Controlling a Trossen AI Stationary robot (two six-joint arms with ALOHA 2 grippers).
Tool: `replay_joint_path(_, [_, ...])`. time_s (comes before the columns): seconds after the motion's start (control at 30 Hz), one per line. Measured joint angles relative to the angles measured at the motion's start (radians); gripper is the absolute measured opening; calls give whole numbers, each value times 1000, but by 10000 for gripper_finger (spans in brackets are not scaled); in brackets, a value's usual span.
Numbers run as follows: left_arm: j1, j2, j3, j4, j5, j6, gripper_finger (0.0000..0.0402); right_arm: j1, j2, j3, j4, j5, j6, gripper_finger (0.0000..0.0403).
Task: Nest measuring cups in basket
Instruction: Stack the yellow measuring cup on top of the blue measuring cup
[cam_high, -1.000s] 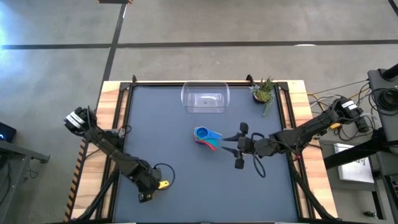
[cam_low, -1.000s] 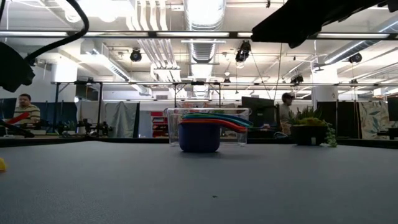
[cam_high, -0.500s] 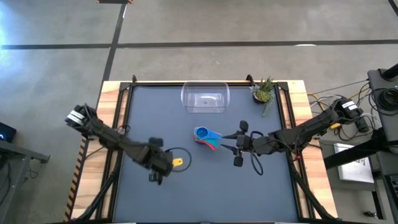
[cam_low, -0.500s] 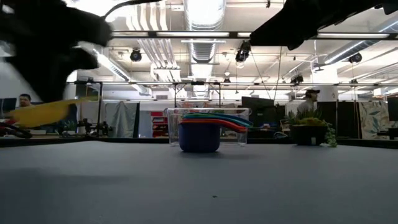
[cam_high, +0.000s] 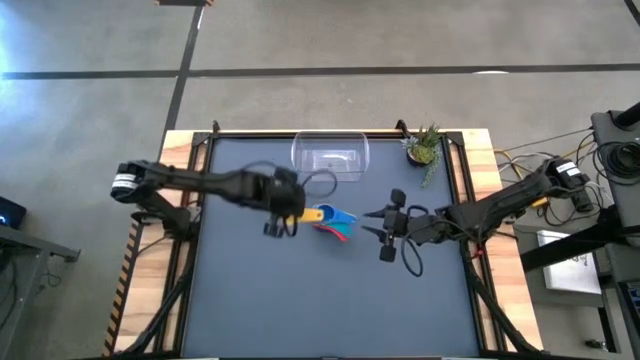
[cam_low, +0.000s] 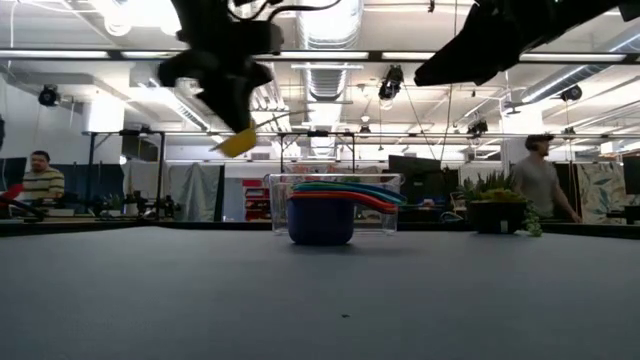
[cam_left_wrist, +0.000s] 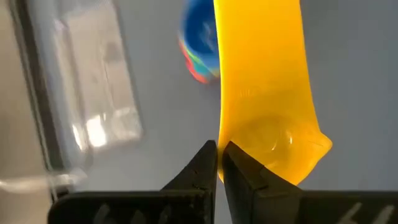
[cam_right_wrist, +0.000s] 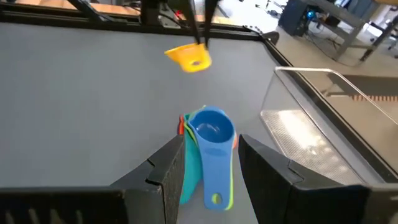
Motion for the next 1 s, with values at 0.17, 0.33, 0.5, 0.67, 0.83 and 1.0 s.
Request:
replay_joint_path(0.17, [114,16,30,138,131,184,0,-19,-24,0,-37,0,7,139])
replay_joint_path(0.33, [176,87,70,203,267,294,0,-52,-23,0,-52,0,14,139])
replay_joint_path(0.5, [188,205,123,200,299,369,0,-83,-21,0,-63,-5,37,139])
replay_joint_path(0.67, [193,296,193,191,373,399,0,-90,-24,0,-90,-8,67,139])
replay_joint_path(0.83, [193,347,243,184,390,436,0,-90,-24,0,-120,-8,98,139])
replay_joint_path(1.0, [193,389,286,135,404,448,0,-90,-24,0,-135,-8,117,139])
